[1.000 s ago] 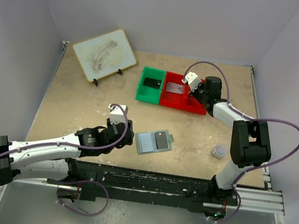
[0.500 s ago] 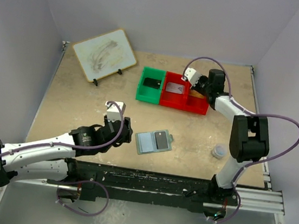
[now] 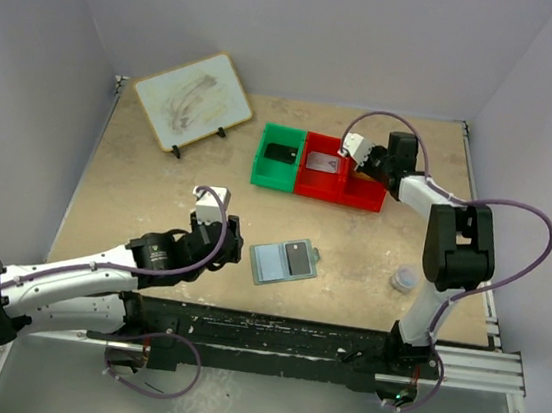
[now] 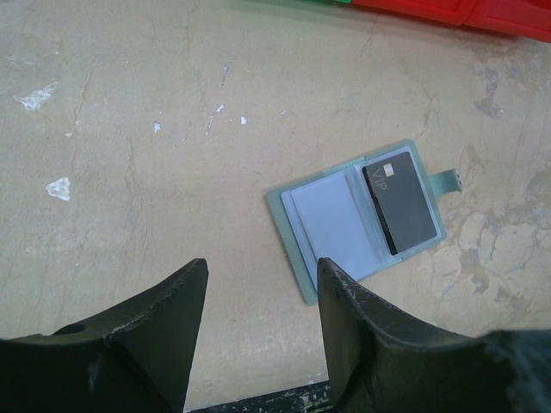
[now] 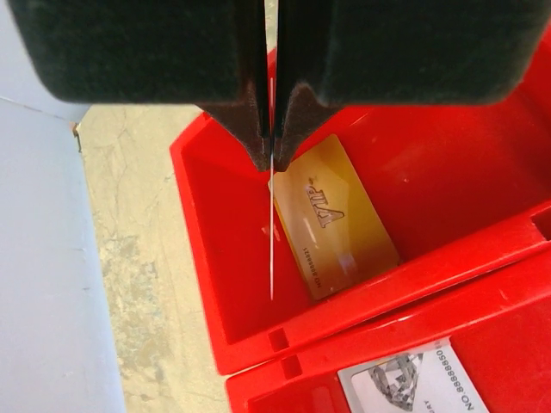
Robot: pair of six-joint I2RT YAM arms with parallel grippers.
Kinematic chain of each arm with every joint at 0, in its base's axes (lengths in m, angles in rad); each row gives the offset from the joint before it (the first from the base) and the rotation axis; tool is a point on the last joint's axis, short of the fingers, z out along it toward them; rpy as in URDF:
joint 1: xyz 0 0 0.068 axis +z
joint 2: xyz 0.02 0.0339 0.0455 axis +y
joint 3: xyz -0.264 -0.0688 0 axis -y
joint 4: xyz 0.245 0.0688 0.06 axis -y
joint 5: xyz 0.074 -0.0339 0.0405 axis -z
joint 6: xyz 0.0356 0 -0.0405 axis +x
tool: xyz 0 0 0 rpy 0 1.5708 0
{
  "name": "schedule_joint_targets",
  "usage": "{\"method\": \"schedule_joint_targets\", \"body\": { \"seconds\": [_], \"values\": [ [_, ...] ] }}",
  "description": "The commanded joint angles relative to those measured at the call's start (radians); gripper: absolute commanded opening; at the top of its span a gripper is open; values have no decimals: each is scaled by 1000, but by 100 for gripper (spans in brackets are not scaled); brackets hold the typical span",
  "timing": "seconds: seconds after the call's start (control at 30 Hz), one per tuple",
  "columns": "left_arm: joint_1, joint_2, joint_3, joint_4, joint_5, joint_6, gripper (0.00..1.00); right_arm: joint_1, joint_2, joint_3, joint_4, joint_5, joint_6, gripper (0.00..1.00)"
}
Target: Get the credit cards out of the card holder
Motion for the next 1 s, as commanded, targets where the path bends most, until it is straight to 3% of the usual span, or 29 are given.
{"method": "schedule_joint_targets", "body": {
  "seconds": [0.0,0.3,0.4,0.67,0.97],
  "values": [
    [0,3,60,-5,-23,17,52,-9,59,54,-10,-11,-58,0],
    [0,-1,74,-10,-32,24,54,-7,133,102,1,55,-77,0],
    [0,12,76,-10,-28,24,54,-8,146,114,-31,51,-60,5],
    [0,21,70,2,-17,21,54,-6,139,137,-140,2,-54,33],
    [0,22,61,13,2,10,54,-8,54,161,-233,-63,5,39]
  ]
}}
